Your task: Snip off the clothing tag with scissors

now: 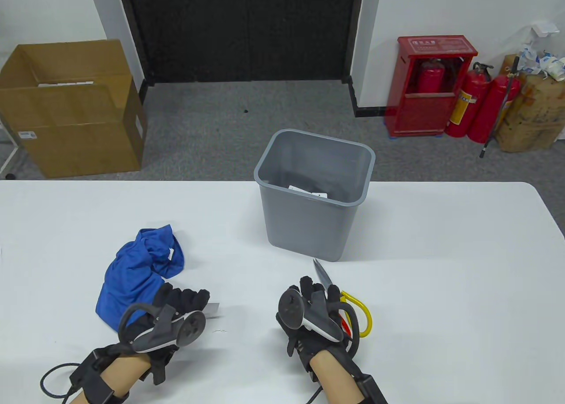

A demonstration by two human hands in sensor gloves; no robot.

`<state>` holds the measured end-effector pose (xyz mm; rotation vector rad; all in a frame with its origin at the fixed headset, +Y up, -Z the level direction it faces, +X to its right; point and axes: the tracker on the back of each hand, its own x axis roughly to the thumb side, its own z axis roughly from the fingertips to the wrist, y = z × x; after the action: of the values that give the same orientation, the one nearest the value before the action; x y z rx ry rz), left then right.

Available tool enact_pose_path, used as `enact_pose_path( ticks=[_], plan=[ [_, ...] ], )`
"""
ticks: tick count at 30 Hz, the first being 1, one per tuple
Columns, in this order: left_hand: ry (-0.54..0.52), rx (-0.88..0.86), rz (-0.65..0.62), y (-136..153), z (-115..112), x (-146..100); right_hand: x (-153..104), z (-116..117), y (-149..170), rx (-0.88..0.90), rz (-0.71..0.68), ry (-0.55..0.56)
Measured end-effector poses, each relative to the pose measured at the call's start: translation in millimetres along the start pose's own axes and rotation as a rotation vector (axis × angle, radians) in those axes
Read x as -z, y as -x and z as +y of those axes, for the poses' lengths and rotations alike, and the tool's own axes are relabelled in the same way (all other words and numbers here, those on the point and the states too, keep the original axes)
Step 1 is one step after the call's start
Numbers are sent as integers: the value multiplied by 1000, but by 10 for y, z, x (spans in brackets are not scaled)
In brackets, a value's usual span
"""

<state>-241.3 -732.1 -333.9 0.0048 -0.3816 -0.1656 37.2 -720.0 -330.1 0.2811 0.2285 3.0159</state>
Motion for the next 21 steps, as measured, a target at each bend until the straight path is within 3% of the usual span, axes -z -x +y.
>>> enact_pose_path(
  ticks=[2,5,6,11,16,21],
  plan=[
    [34,-180,-18,59,45,30,-3,-1,-2,-3,0,-1],
    [173,-491,-105,106,10,79,-3,-5,-5,-3,-2,1],
    [189,-523,-111,104,0,95,-5,-9,-6,-2,-2,2],
    [253,-332,-183,-39,-70,150,1,-3,-5,1,-1,-2],
    [186,-154,-134,-187,-166,186,-3,-4,-5,0,1,-9],
    [223,-61,-108,-311,-222,231,2,1,-3,-2,0,-15]
  ],
)
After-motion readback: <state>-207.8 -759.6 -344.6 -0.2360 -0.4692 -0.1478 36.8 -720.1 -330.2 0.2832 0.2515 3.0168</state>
